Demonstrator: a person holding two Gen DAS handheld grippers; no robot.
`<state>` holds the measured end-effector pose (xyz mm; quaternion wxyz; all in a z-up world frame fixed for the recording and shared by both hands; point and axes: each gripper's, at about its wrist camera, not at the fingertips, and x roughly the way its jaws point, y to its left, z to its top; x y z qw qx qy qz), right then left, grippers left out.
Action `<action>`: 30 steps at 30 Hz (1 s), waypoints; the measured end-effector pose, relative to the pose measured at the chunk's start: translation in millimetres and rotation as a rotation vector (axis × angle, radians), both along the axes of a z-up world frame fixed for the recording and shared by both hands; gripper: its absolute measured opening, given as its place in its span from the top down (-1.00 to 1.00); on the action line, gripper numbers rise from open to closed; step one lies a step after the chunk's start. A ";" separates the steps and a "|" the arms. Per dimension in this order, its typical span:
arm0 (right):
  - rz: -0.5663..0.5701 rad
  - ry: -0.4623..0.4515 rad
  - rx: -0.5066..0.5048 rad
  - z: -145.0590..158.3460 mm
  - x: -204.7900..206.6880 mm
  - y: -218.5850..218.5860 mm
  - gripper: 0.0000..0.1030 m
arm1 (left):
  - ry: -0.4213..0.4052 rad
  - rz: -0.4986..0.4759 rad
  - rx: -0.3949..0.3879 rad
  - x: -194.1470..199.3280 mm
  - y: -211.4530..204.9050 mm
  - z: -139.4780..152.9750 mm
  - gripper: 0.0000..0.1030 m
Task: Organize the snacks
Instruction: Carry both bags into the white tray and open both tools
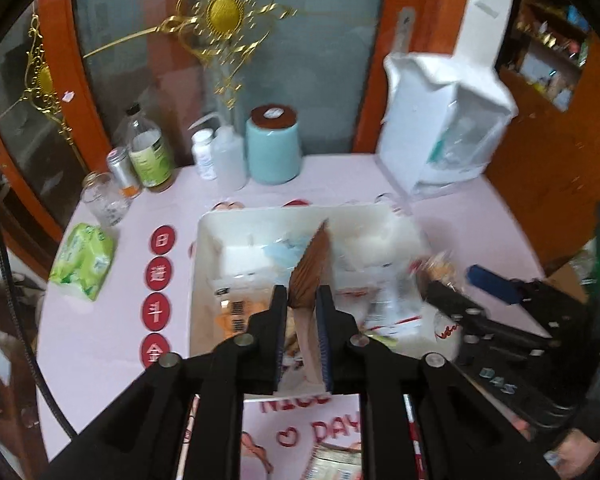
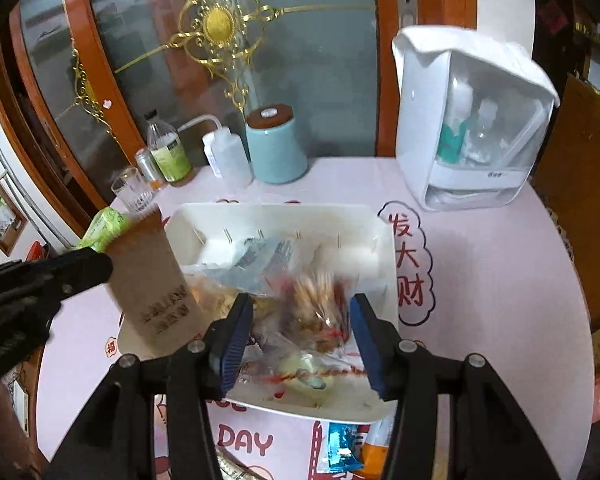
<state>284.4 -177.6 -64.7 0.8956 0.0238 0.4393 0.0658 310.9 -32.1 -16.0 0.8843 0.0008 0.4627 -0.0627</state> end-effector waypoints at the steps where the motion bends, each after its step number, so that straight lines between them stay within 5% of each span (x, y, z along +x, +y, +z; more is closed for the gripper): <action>1: 0.000 0.006 0.003 -2.3 1.4 0.4 -0.29 | 0.021 0.006 0.011 6.4 1.1 -8.6 0.35; 3: -0.007 0.005 -0.001 -5.2 2.5 0.9 -0.42 | 0.046 0.009 0.020 12.4 2.9 -18.8 -0.11; 5: -0.007 0.005 0.004 -6.3 1.4 0.2 -0.42 | 0.039 0.016 0.029 13.5 5.1 -24.0 -0.31; 30: 0.011 -0.042 -0.042 9.0 -71.3 -22.9 -0.42 | -0.033 0.028 0.049 -50.9 4.0 5.0 -0.46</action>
